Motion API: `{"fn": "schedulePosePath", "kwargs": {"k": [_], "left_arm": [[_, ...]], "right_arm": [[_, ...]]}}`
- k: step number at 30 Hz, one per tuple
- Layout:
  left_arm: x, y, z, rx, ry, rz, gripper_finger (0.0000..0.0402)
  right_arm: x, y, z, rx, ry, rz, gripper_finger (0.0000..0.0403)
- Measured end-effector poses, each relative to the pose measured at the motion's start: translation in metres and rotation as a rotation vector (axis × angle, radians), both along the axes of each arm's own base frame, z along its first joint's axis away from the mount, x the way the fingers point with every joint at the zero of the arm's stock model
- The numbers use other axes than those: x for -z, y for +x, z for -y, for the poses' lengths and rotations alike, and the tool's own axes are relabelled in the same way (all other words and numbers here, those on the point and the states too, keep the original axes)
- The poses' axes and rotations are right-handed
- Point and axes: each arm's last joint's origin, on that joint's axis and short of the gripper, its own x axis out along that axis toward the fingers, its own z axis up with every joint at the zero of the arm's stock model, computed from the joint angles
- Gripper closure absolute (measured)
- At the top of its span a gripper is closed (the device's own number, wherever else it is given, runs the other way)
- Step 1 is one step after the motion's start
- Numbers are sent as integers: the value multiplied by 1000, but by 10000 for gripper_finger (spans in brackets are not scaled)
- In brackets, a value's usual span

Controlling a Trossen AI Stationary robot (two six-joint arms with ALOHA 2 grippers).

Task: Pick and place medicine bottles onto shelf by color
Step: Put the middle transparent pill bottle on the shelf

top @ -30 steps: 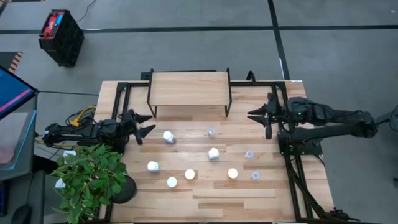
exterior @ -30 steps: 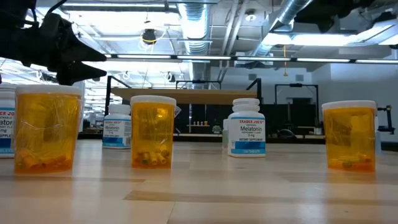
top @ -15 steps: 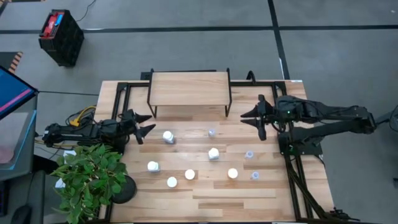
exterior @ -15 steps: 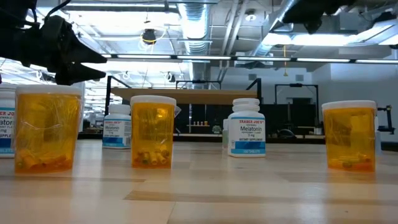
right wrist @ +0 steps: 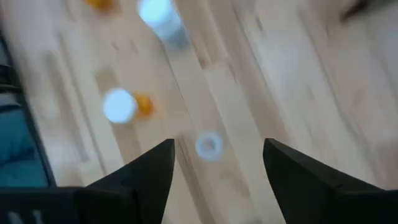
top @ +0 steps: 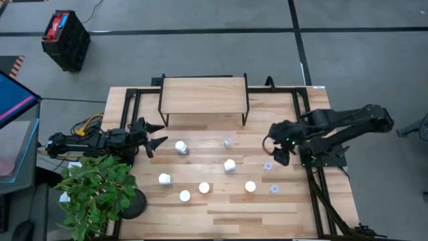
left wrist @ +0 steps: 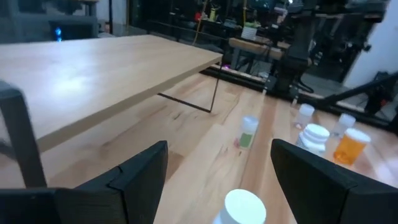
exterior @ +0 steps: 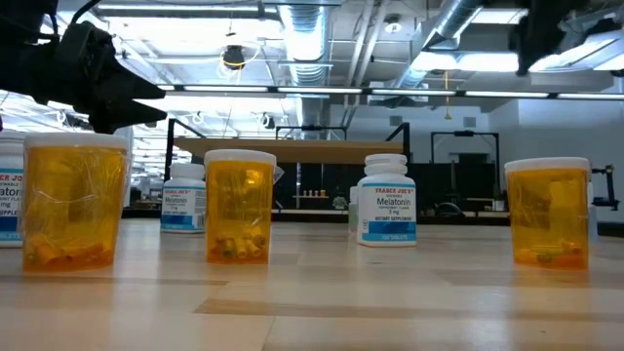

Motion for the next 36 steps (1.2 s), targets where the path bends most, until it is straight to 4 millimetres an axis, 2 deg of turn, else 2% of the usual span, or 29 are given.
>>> {"fn": "schedulePosePath", "kwargs": {"k": [5,11,17,22,25,27,32,36], "left_arm": [[-1,0,0,21,51,-5,129],[-2,1,0,12,-4,31,129],[-1,1,0,12,-21,21,129],[0,0,0,9,-26,15,129],[0,0,0,9,-27,14,129],[0,0,0,8,-27,14,129],[0,0,0,8,-28,14,129],[0,0,0,7,-28,14,129]], "right_arm": [[21,18,-11,-26,-21,-145,133],[46,35,-34,-291,-55,-281,133],[64,47,-49,-421,-130,-319,133],[74,52,-53,-472,-151,-373,133],[72,46,-49,-463,-156,-414,133],[68,35,-45,-425,-175,-412,133],[63,2,-37,-318,-193,-271,133],[64,-3,-34,-198,-138,-156,133]]}}
